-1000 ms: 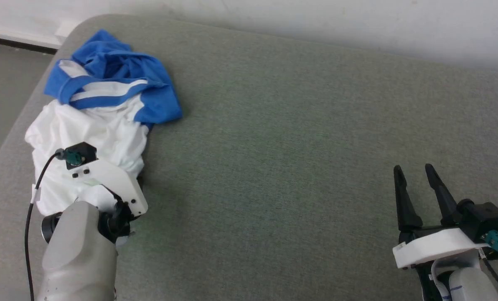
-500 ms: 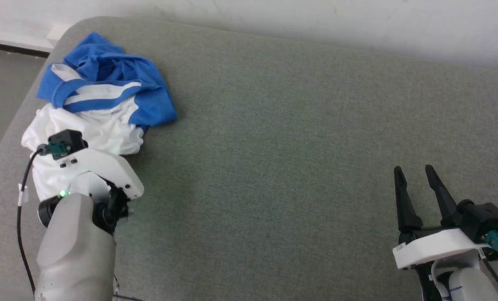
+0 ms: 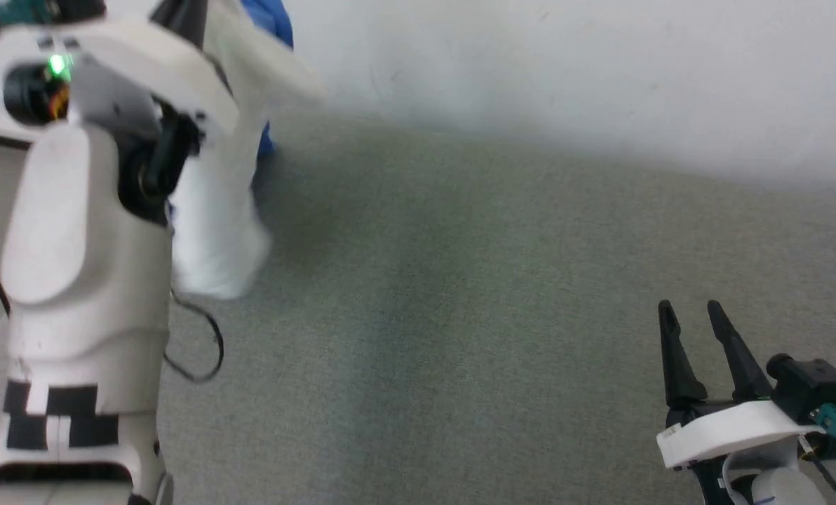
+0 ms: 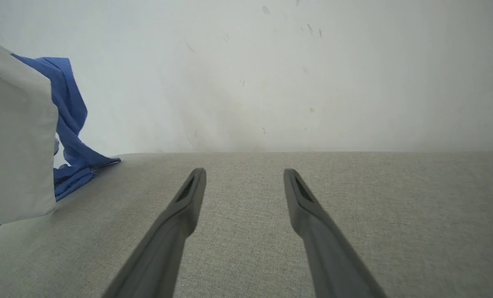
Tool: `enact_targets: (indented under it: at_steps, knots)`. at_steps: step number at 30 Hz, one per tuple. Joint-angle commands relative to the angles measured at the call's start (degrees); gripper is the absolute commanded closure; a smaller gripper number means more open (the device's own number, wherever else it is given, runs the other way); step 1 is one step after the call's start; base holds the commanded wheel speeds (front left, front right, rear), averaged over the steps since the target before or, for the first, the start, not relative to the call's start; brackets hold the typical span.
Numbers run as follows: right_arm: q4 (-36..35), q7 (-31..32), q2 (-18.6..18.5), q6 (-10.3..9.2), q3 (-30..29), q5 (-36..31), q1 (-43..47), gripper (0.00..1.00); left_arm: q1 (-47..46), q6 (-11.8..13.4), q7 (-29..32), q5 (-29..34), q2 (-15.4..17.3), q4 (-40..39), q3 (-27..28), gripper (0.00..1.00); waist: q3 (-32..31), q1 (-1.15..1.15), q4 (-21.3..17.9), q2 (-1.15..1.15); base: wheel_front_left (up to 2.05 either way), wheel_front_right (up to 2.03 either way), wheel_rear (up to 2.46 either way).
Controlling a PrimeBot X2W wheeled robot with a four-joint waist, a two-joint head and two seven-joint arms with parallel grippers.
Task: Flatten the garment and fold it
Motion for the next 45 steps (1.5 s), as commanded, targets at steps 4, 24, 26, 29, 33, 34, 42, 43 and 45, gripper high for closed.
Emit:
enact_targets:
  at_steps: [4, 24, 26, 29, 33, 34, 42, 43, 45]
  knots:
    - [0.5, -0.3, 0.1, -0.11, 0.0, 1.5, 1.4, 0.00, -6.8, -1.2, 1.8, 0.3, 0.3, -1.8, -2.6, 1.00, -3.6, 0.01, -5.1, -0.01, 0.00, 0.00, 0.00]
    - [0.2, -0.3, 0.1, -0.11, -2.0, 1.5, 2.2, 0.00, 6.3, -2.4, 12.4, -5.4, -4.1, 7.5, -20.2, 1.00, -1.4, 0.01, -16.1, -0.01, 0.00, 0.00, 0.00]
    - [0.3, -0.3, 0.1, -0.11, -1.8, 1.5, 2.2, 0.00, 10.9, -2.4, 13.5, -5.6, -4.5, 10.1, -22.0, 1.00, -1.3, 0.01, -16.4, -0.01, 0.00, 0.00, 0.00]
    - [0.2, -0.3, 0.1, -0.11, -1.8, 1.6, 2.2, 0.00, 16.9, -1.8, 16.0, -5.8, -5.3, 14.0, -24.4, 1.00, -1.3, 0.01, -16.3, -0.01, 0.00, 0.00, 0.00]
    - [0.2, -0.3, 0.1, -0.11, -1.9, 1.3, 2.4, 0.00, 22.3, -1.6, 17.6, -7.1, -6.6, 15.8, -26.3, 1.00, -1.5, 0.01, -15.4, -0.01, 0.00, 0.00, 0.00]
    - [0.2, -0.3, 0.1, -0.11, -1.9, 1.3, 2.4, 0.00, 23.0, -1.2, 17.3, -7.5, -6.8, 15.7, -26.3, 1.00, -1.5, 0.01, -15.0, -0.01, 0.00, 0.00, 0.00]
    - [0.5, -0.3, 0.1, -0.11, -1.7, 1.5, 3.1, 0.00, 23.7, 1.9, 10.5, -17.4, -7.7, 7.9, -16.6, 0.00, -2.8, 0.01, -12.2, -0.01, 0.00, 0.00, 0.00]
    - [0.6, -0.3, 0.1, -0.11, -1.6, 1.5, 3.2, 0.00, 23.7, 2.2, 9.4, -19.0, -7.7, 6.2, -14.7, 0.00, -3.1, 0.01, -11.9, -0.01, 0.00, 0.00, 0.00]
    - [0.7, -0.3, 0.1, -0.11, -1.5, 1.6, 3.4, 0.00, 24.1, 2.3, 6.2, -21.8, -7.6, 2.5, -10.8, 0.00, -3.6, 0.01, -11.4, -0.01, 0.00, 0.00, 0.00]
